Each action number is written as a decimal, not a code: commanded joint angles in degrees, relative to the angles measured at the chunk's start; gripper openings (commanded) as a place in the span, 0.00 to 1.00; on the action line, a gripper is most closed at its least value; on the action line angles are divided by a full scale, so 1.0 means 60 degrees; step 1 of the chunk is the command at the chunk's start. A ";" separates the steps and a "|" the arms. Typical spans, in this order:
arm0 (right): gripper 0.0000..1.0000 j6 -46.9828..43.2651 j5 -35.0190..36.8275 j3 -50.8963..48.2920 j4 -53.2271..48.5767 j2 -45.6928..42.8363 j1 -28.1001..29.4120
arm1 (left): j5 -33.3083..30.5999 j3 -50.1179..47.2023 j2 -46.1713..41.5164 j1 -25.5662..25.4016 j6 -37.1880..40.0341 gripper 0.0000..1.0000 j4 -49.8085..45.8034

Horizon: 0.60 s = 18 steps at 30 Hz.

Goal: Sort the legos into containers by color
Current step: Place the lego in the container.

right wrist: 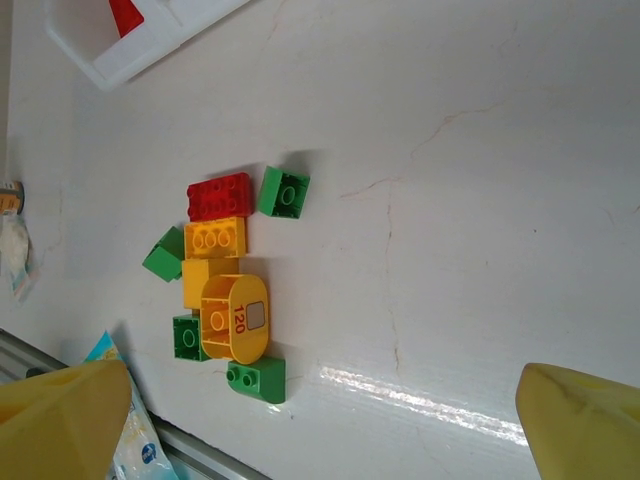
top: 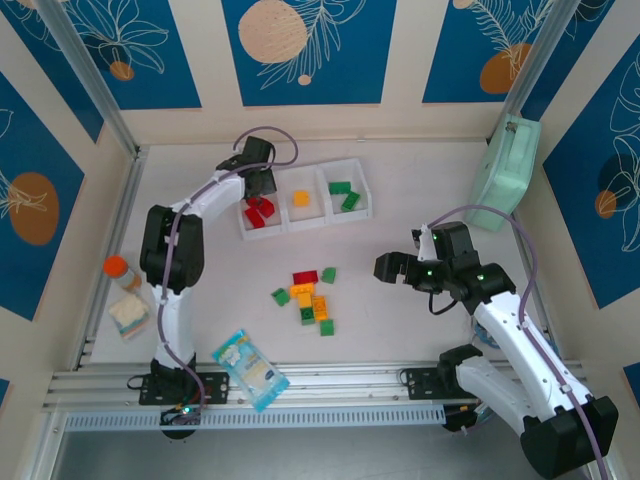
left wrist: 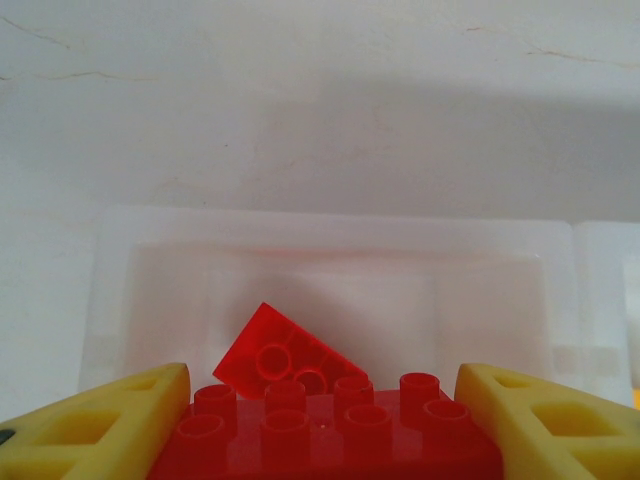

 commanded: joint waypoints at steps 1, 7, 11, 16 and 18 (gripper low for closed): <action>0.99 0.0033 -0.0442 -0.0096 -0.0142 0.0014 0.0061 | 0.0139 0.0464 0.0198 0.0116 -0.0048 0.60 -0.0090; 0.99 0.0032 -0.0488 -0.0089 -0.0097 0.0180 0.0088 | 0.0730 0.0711 0.0382 0.0146 0.0342 0.76 0.0045; 0.99 0.0032 -0.0567 -0.0084 -0.0083 0.0254 0.0076 | 0.0970 0.1051 0.0395 0.0145 0.0419 0.86 -0.0207; 0.99 0.0020 -0.0588 -0.0034 -0.0102 0.0279 0.0098 | 0.1317 0.0594 -0.0330 0.0144 0.0573 0.92 0.0019; 0.99 0.0022 -0.0574 0.0001 -0.0148 0.0286 0.0092 | 0.1465 -0.0080 -0.0980 0.0091 0.0597 0.97 0.0482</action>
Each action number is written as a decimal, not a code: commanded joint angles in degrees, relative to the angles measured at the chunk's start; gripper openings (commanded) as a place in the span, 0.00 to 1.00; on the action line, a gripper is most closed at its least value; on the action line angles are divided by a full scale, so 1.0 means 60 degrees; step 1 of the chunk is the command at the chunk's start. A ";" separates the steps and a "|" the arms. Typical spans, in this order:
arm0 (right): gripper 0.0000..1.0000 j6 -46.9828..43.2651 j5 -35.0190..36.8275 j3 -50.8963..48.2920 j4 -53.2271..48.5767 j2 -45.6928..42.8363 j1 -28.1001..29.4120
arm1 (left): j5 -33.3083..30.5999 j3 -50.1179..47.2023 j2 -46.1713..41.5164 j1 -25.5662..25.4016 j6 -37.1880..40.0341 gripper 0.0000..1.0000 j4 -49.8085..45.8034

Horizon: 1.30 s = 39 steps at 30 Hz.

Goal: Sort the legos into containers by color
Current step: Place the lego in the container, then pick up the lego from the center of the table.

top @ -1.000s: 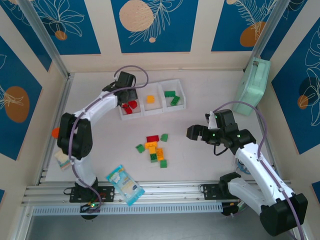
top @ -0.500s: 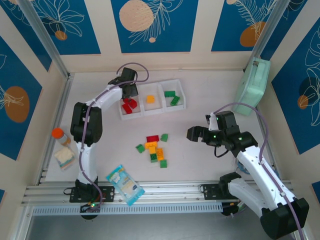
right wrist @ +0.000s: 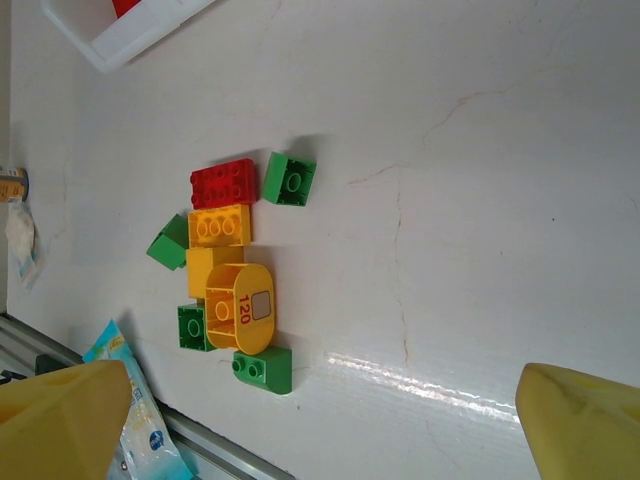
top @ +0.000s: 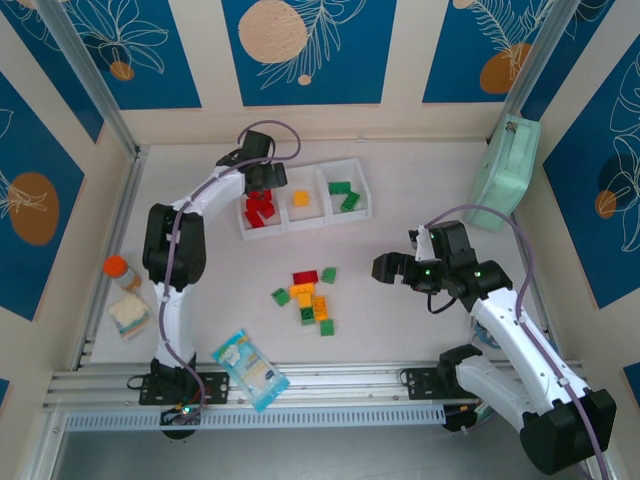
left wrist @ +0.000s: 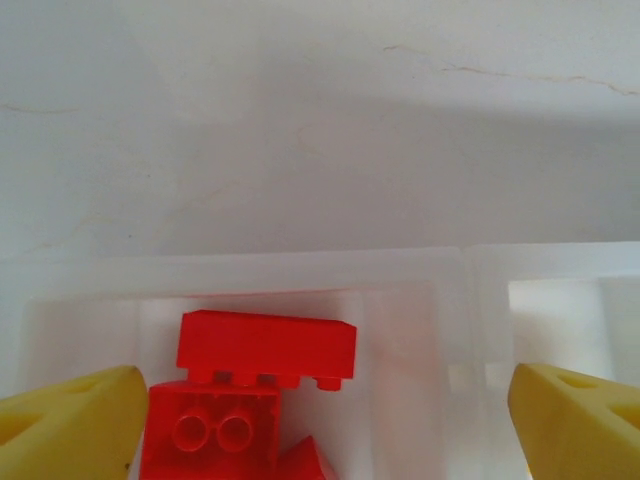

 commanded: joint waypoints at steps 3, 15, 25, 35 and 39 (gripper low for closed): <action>0.99 0.0033 -0.0137 0.0047 -0.0250 0.0000 0.0074 | 0.0626 -0.1760 -0.2118 -0.0062 0.0091 0.99 0.0747; 0.99 0.0116 -0.0189 0.0051 -0.0045 0.0381 0.0091 | -0.0135 -0.6478 -0.5403 -0.2367 -0.0518 0.99 0.0874; 0.99 0.0007 -0.0024 0.0191 -0.0098 0.0595 0.0124 | -0.0479 -0.6411 -0.4777 -0.4249 -0.1573 0.98 -0.0255; 0.99 -0.0023 -0.0052 -0.0058 -0.0120 0.0437 0.0136 | 0.0016 -0.5315 -0.3012 -0.4728 -0.1974 0.86 -0.0942; 0.99 -0.0041 -0.0071 -0.0076 -0.0042 0.0507 0.0138 | 0.0199 -0.5300 -0.2672 -0.4782 -0.2169 0.80 -0.1066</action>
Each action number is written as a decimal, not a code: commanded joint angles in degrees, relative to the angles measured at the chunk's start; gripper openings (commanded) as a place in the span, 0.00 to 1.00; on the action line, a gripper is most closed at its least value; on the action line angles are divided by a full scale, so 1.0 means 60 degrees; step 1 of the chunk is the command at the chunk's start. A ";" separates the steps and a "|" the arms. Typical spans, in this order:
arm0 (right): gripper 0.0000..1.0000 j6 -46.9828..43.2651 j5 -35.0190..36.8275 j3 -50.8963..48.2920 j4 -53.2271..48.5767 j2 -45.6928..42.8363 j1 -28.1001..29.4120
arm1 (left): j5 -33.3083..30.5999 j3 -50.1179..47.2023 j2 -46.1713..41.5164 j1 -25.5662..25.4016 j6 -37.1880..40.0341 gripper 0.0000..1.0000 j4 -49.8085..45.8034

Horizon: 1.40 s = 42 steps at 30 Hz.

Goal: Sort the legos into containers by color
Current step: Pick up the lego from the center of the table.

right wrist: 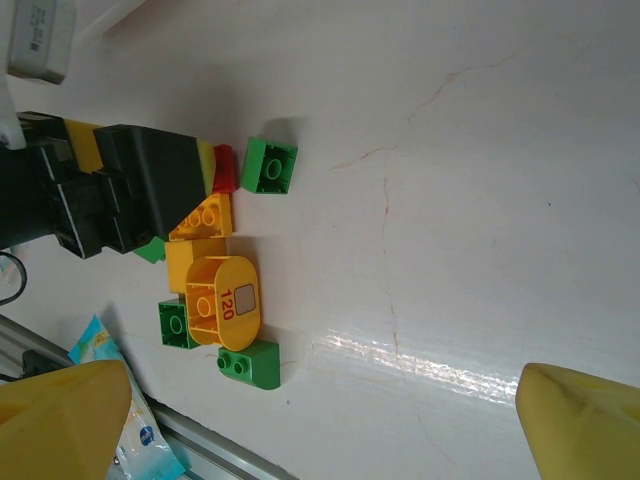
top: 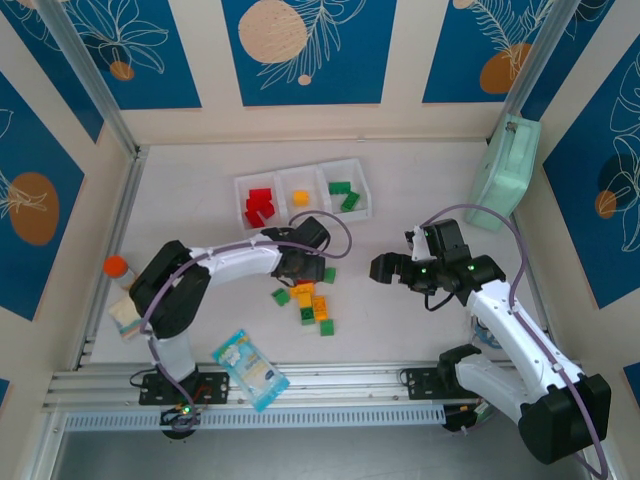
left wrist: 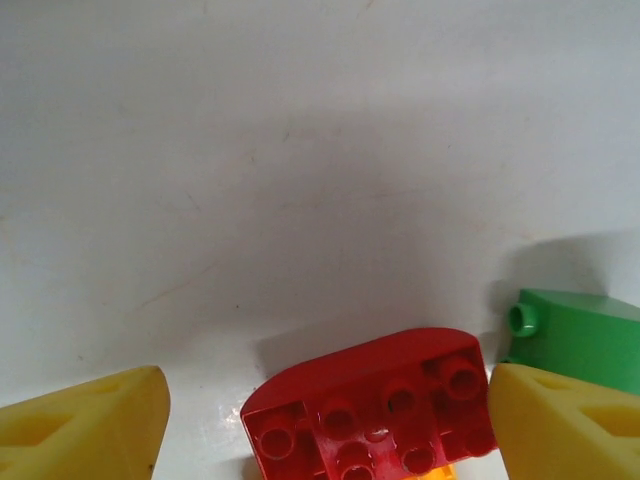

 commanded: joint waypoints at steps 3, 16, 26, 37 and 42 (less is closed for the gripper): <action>0.99 -0.0024 -0.0232 -0.0084 0.0026 0.0023 0.0073 | 0.0281 0.0283 0.0352 -0.0237 -0.0308 0.80 -0.0469; 0.99 -0.0050 -0.0249 -0.0156 0.0115 0.0170 0.0102 | 0.0384 0.0356 0.0777 -0.0409 -0.0468 0.76 -0.0634; 0.99 -0.0057 -0.0257 -0.0136 0.0101 0.0210 0.0096 | 0.0252 0.0254 0.0932 -0.0359 -0.0598 0.79 -0.0601; 0.99 -0.0065 -0.0203 -0.0120 0.0057 0.0179 0.0095 | 0.0590 0.0250 0.1224 -0.0124 -0.0520 0.66 -0.0278; 0.99 -0.0039 -0.0167 -0.0103 0.0050 0.0181 0.0100 | 0.0408 0.0097 0.0953 -0.0095 -0.0555 0.56 -0.0282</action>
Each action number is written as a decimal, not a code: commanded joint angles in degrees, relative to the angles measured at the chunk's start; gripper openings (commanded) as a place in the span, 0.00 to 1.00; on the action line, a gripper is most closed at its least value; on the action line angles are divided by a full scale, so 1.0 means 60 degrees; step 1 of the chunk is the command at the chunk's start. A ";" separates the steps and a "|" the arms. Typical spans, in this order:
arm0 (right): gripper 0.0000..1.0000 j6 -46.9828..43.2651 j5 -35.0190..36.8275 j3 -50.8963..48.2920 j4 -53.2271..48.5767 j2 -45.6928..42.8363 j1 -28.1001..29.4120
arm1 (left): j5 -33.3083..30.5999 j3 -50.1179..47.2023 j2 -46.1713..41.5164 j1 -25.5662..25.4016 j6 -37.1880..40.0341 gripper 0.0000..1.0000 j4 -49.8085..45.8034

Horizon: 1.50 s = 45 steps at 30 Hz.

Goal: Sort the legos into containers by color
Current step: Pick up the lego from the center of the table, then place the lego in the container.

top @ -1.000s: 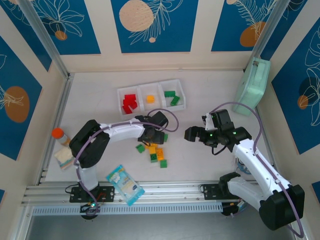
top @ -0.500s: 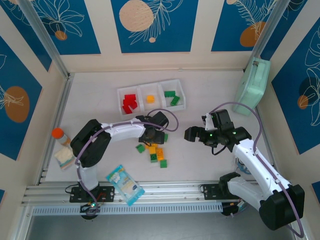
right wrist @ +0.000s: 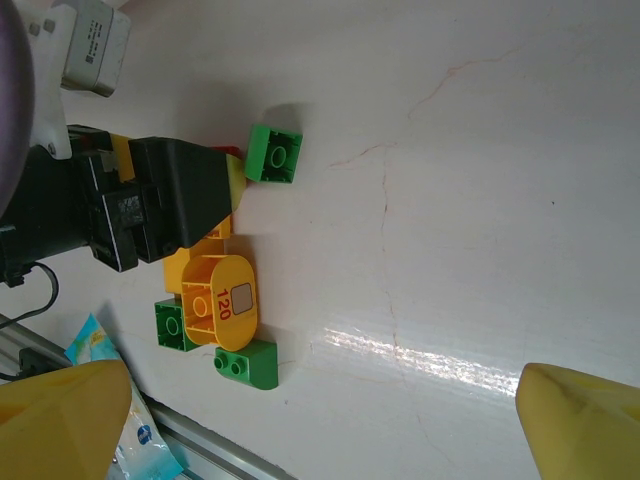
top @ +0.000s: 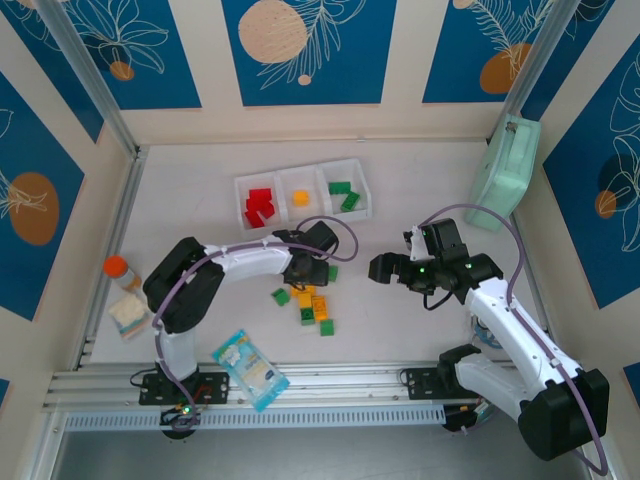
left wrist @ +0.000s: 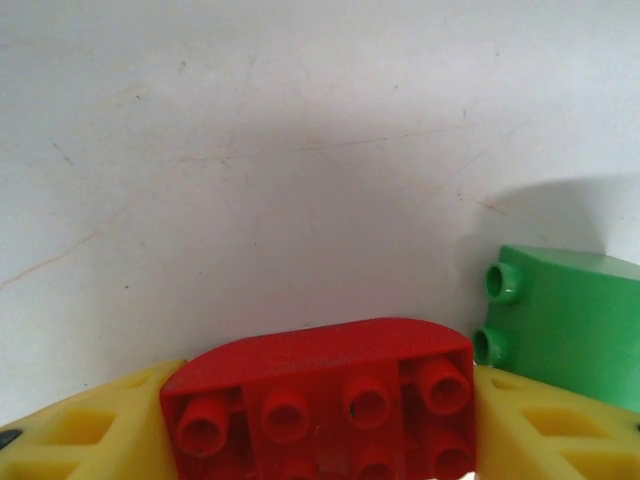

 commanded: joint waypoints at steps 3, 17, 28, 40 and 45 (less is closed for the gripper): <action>0.99 -0.0048 -0.0062 -0.0037 -0.0202 -0.0065 0.0039 | -0.0305 -0.0517 0.0012 0.0156 -0.0069 0.52 0.0035; 0.99 0.0002 0.0029 -0.0044 -0.0146 -0.0290 0.0007 | -0.1174 -0.0658 -0.2075 0.1600 0.0841 0.46 -0.0271; 0.99 -0.0020 0.0079 0.0058 -0.0287 -0.0301 0.0003 | -0.1259 0.0462 -0.2346 0.3805 0.2114 0.45 -0.0109; 0.99 -0.0030 0.0267 0.0232 -0.0663 -0.0502 0.0008 | -0.0915 0.2449 -0.0563 0.4686 0.2518 0.43 0.0103; 0.99 -0.0022 0.0257 0.0207 -0.0670 -0.0540 0.0022 | -0.0764 0.2911 0.0208 0.4847 0.2445 0.43 0.0204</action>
